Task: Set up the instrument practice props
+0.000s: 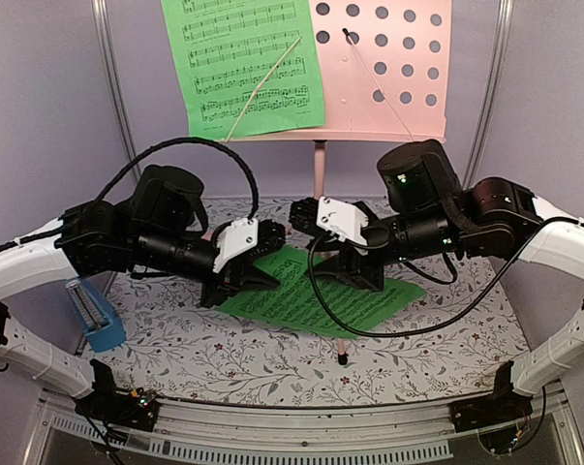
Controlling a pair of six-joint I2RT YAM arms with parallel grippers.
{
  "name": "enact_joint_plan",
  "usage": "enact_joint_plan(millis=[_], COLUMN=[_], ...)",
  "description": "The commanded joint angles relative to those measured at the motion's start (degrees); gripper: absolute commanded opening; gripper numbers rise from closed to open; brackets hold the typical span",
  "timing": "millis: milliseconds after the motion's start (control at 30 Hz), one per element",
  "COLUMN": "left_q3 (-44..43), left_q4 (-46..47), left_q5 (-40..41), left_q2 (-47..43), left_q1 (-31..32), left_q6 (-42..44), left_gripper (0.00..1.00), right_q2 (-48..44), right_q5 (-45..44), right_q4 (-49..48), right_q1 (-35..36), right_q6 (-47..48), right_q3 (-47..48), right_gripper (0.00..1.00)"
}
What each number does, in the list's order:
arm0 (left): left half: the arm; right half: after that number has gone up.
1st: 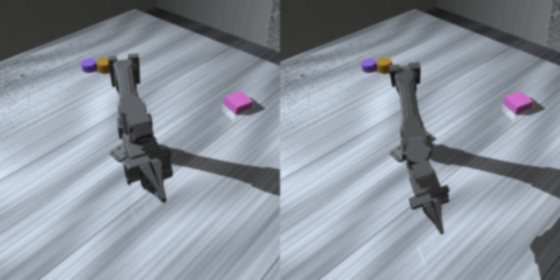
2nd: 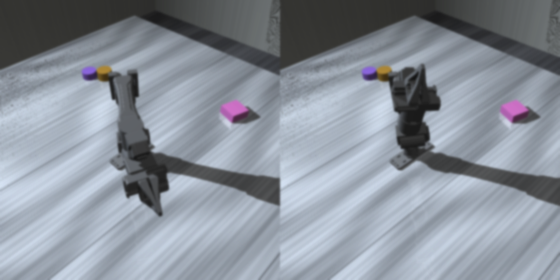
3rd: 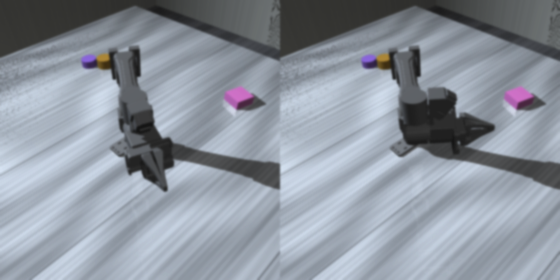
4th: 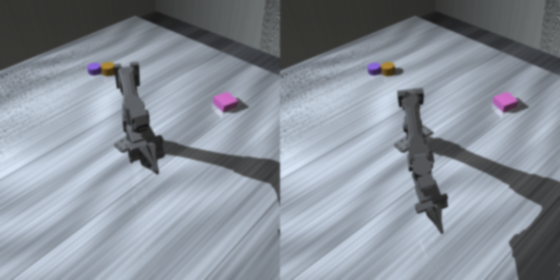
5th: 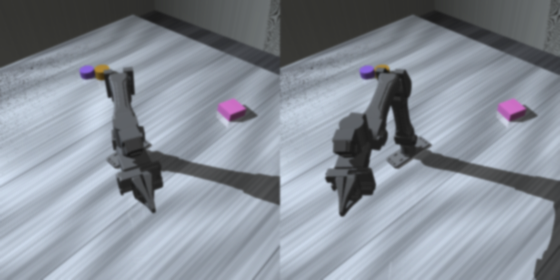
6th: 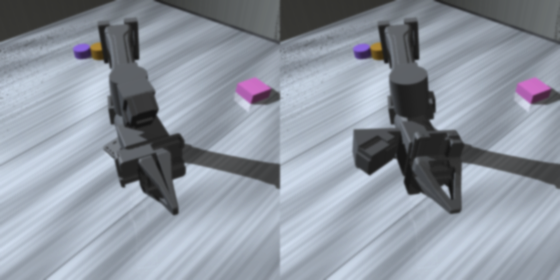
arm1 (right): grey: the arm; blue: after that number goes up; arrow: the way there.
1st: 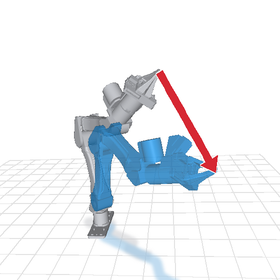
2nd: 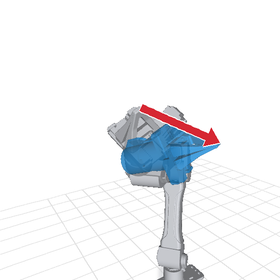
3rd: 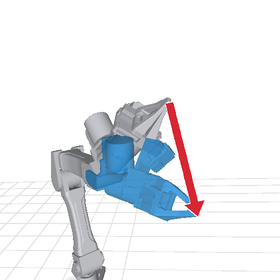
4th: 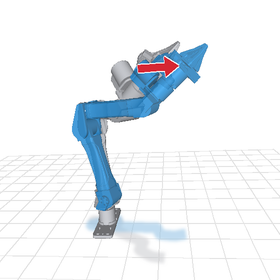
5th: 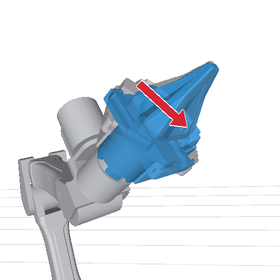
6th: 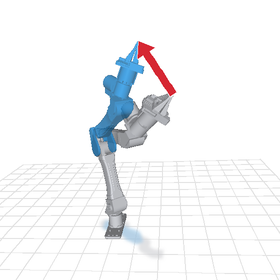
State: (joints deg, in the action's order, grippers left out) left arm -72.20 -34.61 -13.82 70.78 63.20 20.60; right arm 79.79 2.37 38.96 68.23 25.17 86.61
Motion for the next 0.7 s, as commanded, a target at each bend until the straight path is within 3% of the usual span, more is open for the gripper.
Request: enact_joint_plan(millis=[0,67,200,333,500,667], left_q3=[0.23,1.01,6.93,19.81,30.21,30.56], left_q4=[2.82,5.93,17.56,34.86,46.84,54.46], left_q5=[4.98,6.21,10.02,13.44,14.12,4.71], left_q2=[-1.88,-2.96,-7.98,-17.36,-25.04,-19.88], left_q1=[0.79,0.79,0.70,-0.14,-1.20,-1.10], left_q6=[1.30,0.00,-5.54,-10.91,-15.81,-21.11], left_gripper=[0.00,0.02,0.39,0.64,0.74,0.81], right_q2=[0.47,0.21,-2.74,-9.80,-18.14,-21.75], right_q5=[0.73,-0.23,-3.25,-1.47,4.38,9.58], right_q4=[1.09,0.11,-3.88,-12.58,-22.64,-30.73], right_q1=[0.24,0.24,0.16,-1.15,-3.90,-5.79], right_q6=[-1.20,-1.72,-3.27,-5.10,-8.68,-12.25], right_q3=[0.82,1.08,0.47,-3.79,-9.23,-12.93], right_gripper=[0.27,0.00,0.00,0.00,0.00,0.00])
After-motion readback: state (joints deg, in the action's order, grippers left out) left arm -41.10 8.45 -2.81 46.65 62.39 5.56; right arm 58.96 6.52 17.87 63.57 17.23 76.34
